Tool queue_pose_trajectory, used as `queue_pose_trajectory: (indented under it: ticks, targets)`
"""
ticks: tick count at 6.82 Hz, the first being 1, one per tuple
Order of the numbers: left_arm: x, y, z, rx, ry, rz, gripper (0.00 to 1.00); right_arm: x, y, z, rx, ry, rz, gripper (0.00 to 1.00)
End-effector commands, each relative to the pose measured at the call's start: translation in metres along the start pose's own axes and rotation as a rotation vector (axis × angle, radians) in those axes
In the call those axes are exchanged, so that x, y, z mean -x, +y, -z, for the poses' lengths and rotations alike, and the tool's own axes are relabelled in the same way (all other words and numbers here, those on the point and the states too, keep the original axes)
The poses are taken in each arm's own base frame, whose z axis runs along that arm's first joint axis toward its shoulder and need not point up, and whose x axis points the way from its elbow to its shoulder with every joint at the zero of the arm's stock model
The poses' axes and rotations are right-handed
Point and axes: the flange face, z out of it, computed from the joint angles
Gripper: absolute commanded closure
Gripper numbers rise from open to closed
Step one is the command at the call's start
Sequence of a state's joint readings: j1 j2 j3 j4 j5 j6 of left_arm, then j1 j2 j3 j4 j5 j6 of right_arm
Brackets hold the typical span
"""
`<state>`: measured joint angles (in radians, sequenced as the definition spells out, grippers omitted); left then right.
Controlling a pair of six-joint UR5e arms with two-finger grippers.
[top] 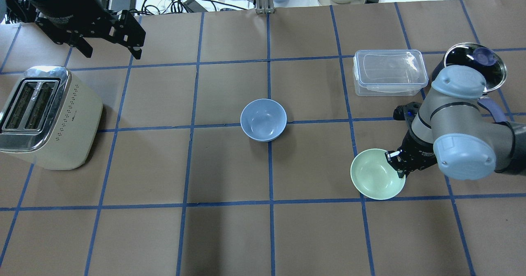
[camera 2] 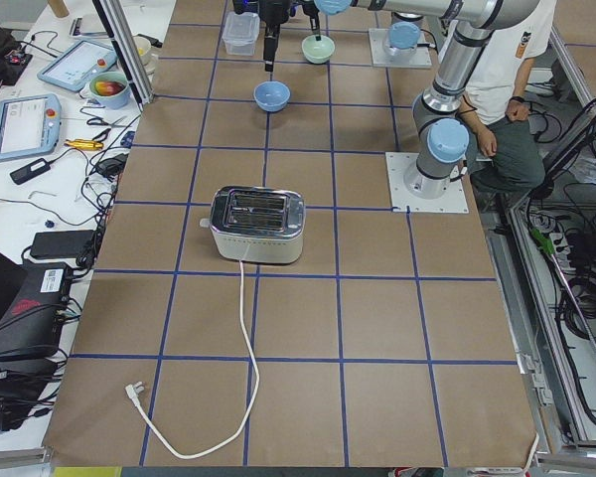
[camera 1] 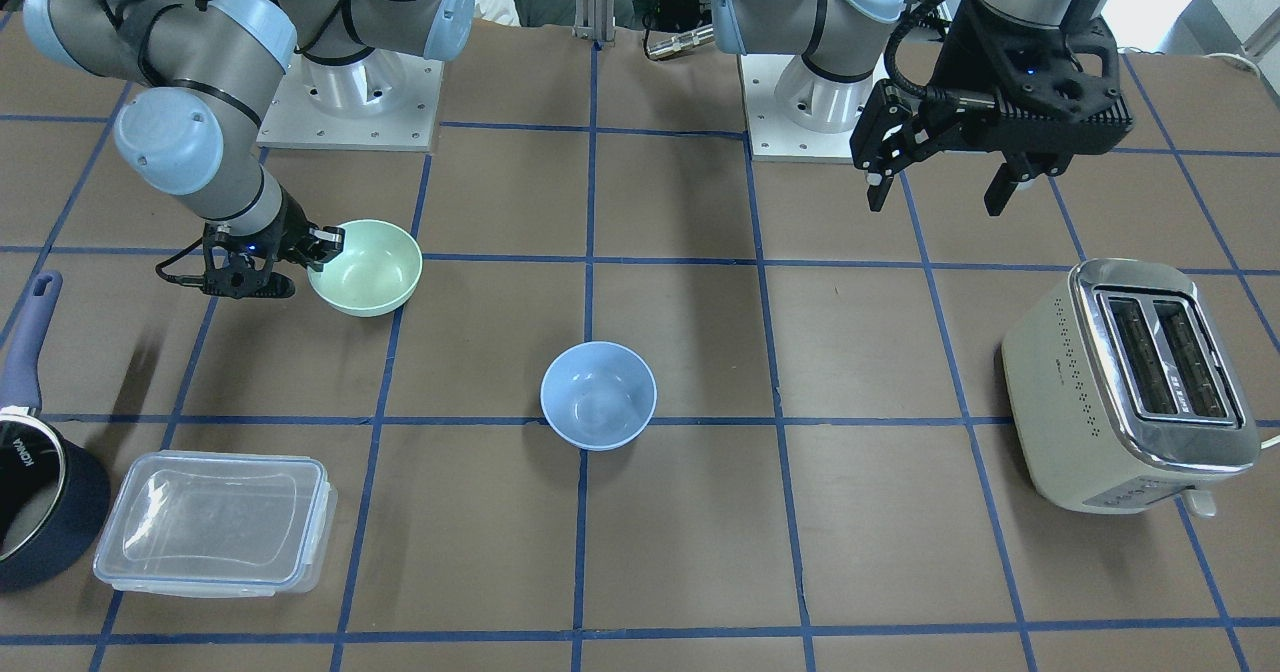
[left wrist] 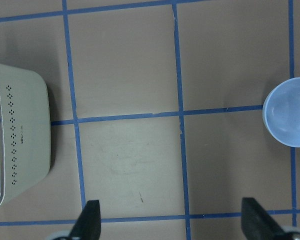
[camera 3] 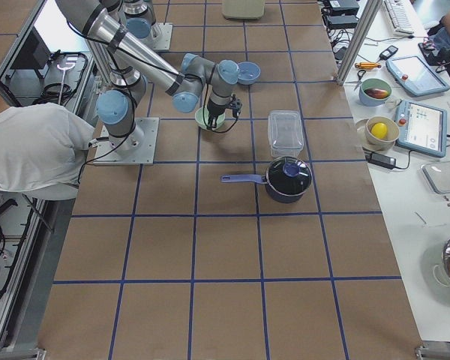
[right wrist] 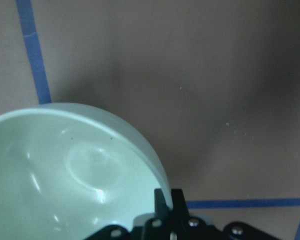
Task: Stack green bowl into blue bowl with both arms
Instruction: 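Carry the pale green bowl with the right gripper over the blue bowl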
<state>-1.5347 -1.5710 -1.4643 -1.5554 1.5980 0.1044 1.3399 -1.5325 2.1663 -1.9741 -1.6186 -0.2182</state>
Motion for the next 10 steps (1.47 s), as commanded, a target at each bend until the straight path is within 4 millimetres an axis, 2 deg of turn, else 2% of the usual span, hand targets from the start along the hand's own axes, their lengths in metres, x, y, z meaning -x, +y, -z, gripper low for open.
queue_pose_trajectory:
  ticks: [1, 2, 3, 4, 5, 6, 7, 8, 10]
  targets:
    - [-0.005, 0.0, -0.003, -0.011, 0.048, -0.001, 0.0, 0.015, -0.047, 0.094, 0.001, -0.092, 0.033, 1.0]
    - [-0.006, 0.002, 0.0, -0.015, 0.049, -0.002, 0.0, 0.03, -0.083, 0.129, 0.002, -0.182, 0.047, 1.0]
    - [-0.005, 0.0, -0.001, -0.017, 0.052, 0.001, 0.0, 0.058, -0.118, 0.164, -0.017, -0.144, 0.078, 1.0]
    - [-0.005, 0.001, -0.002, -0.015, 0.044, -0.005, 0.0, 0.098, -0.154, 0.177, -0.006, -0.131, 0.044, 1.0]
    - [-0.005, 0.0, -0.002, -0.016, 0.049, -0.004, 0.0, 0.153, -0.172, 0.166, 0.007, -0.124, 0.016, 1.0]
    - [-0.006, -0.002, -0.006, -0.008, 0.047, -0.005, 0.0, 0.19, -0.173, 0.151, 0.03, -0.111, 0.001, 1.0]
    - [-0.007, -0.001, -0.005, -0.01, 0.054, 0.002, 0.0, 0.224, -0.17, 0.12, 0.083, -0.09, -0.019, 1.0]
    - [-0.007, 0.0, -0.005, -0.009, 0.053, 0.007, 0.0, 0.264, -0.173, 0.104, 0.074, -0.174, -0.043, 1.0]
    - [-0.007, 0.0, -0.005, -0.009, 0.05, 0.007, 0.0, 0.275, -0.179, 0.071, 0.113, -0.166, -0.038, 0.96]
